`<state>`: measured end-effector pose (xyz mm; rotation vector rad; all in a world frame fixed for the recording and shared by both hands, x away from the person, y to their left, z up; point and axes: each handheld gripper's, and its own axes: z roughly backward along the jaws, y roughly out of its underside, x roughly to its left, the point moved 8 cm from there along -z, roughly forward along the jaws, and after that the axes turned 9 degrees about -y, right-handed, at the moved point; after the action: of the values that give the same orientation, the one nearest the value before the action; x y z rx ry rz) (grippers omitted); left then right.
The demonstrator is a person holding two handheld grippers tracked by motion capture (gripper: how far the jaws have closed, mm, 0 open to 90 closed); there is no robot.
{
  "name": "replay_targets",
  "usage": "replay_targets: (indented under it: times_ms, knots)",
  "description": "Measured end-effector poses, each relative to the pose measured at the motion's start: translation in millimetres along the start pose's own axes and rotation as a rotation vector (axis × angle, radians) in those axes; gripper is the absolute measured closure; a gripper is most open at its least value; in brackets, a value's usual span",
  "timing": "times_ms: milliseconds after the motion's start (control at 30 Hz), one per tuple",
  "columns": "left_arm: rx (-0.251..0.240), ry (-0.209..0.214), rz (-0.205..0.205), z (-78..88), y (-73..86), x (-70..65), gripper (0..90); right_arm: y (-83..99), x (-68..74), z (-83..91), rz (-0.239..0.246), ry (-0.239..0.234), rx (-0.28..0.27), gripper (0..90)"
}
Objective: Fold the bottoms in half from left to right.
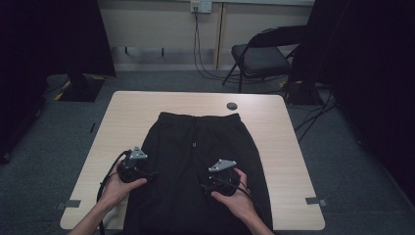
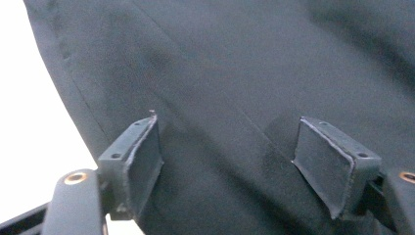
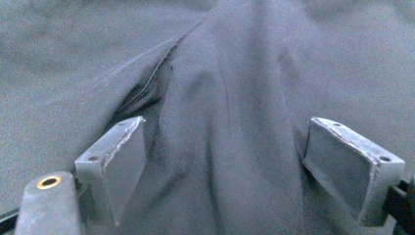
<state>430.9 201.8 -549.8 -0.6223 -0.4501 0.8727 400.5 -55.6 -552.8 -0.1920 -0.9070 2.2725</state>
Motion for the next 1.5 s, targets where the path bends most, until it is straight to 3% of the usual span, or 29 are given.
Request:
replay_targets:
  times_ms: [233, 367, 733, 800, 867, 967, 1067, 1100, 1133, 1233, 1333, 1433, 1467, 1500]
  knots:
    - [0.007, -0.006, 0.018, 0.1, -1.1, -9.1, 23.6, 8.4, -12.0, 9.1, -0.003, 0.000, 0.002, 15.4]
    - [0.007, 0.009, -0.005, -2.1, -5.1, -22.6, 20.4, 20.1, -27.4, 21.4, -0.020, 0.013, -0.008, 15.3]
    - [-0.029, 0.061, -0.045, -5.8, -12.3, -55.0, 16.4, 46.8, -47.8, 47.9, -0.037, 0.030, -0.023, 15.4]
    - [-0.020, 0.071, -0.057, -4.4, -12.6, -62.7, 16.4, 53.0, -50.6, 53.6, -0.041, 0.032, -0.026, 15.4]
    - [-0.020, 0.111, -0.102, -2.6, -13.3, -76.5, 16.4, 58.3, -52.2, 58.8, -0.054, 0.044, -0.021, 15.4]
    - [-0.016, 0.118, -0.108, -1.4, -13.6, -76.5, 18.9, 63.0, -46.9, 63.8, -0.067, 0.049, 0.007, 15.0]
    - [-0.031, 0.109, -0.097, -3.0, -14.4, -69.0, 23.0, 57.3, -37.8, 65.2, -0.082, 0.007, 0.008, 17.2]
    - [-0.025, 0.086, -0.080, -4.7, -14.6, -58.7, 22.9, 40.6, -27.1, 70.8, -0.086, -0.003, -0.063, 17.6]
    - [-0.015, 0.077, -0.064, -5.1, -14.4, -53.5, 22.9, 35.1, -23.1, 72.2, -0.084, -0.011, -0.078, 17.2]
    - [-0.005, 0.055, -0.034, -3.8, -13.6, -41.1, 26.9, 18.9, -6.3, 70.6, -0.055, -0.035, -0.086, 18.9]
    - [0.007, 0.078, -0.024, -1.7, -13.2, -37.1, 28.5, 8.2, 15.3, 61.0, -0.016, -0.062, -0.072, 21.3]
    - [-0.018, 0.093, 0.013, 5.3, -16.5, -28.0, 30.4, -7.2, 38.9, 52.7, 0.031, -0.087, -0.075, 26.0]
    - [-0.018, 0.093, 0.013, 5.3, -16.5, -28.0, 31.0, -7.2, 38.9, 52.7, 0.031, -0.087, -0.075, 26.0]
    - [-0.016, 0.067, 0.009, 7.4, -17.1, -20.5, 34.8, -18.7, 53.2, 50.8, 0.045, -0.108, -0.083, 32.3]
